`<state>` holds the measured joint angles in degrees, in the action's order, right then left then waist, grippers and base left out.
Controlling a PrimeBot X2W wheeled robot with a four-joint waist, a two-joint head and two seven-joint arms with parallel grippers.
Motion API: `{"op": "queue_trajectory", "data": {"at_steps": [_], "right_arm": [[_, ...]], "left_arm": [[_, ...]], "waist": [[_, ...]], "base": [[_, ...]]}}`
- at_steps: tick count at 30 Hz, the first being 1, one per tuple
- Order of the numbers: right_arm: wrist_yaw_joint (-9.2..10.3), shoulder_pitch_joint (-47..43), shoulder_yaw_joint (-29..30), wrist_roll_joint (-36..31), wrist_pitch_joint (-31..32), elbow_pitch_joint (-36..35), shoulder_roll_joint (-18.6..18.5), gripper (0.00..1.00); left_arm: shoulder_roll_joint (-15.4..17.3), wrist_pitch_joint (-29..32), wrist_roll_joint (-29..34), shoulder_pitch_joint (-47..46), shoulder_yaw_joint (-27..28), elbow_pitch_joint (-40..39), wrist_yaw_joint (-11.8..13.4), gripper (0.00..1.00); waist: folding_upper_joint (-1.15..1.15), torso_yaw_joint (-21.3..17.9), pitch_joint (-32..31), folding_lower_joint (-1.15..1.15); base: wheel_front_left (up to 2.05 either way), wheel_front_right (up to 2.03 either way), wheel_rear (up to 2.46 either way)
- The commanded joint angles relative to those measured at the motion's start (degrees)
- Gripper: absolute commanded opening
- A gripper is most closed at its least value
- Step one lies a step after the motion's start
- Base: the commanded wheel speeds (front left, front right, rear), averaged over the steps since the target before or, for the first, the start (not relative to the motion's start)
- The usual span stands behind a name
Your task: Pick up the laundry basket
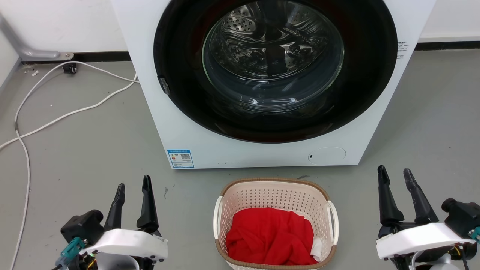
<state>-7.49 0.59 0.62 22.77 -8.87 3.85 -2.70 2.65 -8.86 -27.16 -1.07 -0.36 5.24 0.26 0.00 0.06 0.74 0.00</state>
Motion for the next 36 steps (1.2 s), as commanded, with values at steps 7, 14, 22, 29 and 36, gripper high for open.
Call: {"op": "queue_trajectory", "data": {"at_steps": [7,14,22,29,36], "right_arm": [[0.00,-0.44,0.00,-5.41,-1.47,-1.21,-0.24,1.00],[0.00,-1.17,-0.13,-9.66,-2.42,-1.43,-0.25,1.00],[0.00,-1.60,-0.32,-14.02,-3.40,-1.20,-0.26,1.00],[0.01,-1.94,-0.37,-17.47,-4.26,-1.07,-0.27,1.00],[0.01,-2.14,-0.32,-19.68,-4.90,-1.56,-0.27,1.00]], "left_arm": [[0.25,-1.52,5.39,0.74,-0.64,-0.65,0.51,1.00],[0.26,-2.44,9.39,1.23,-1.15,-0.21,0.81,1.00],[0.28,-3.41,13.20,1.62,-1.61,0.24,1.14,1.00],[0.29,-4.18,16.34,1.87,-1.91,0.55,1.47,1.00],[0.29,-4.88,18.83,2.27,-1.98,0.38,1.83,1.00]], "waist": [[0.00,-0.06,-0.14,0.00],[0.00,-0.17,-0.27,0.00],[0.00,-0.25,-0.32,0.00],[0.00,-0.17,-0.34,0.00],[0.00,-0.14,-0.30,0.00]], "base": [[0.00,0.00,0.00],[0.00,0.00,0.00],[0.00,0.00,0.00],[0.00,0.00,0.00],[0.00,0.00,0.00]]}}
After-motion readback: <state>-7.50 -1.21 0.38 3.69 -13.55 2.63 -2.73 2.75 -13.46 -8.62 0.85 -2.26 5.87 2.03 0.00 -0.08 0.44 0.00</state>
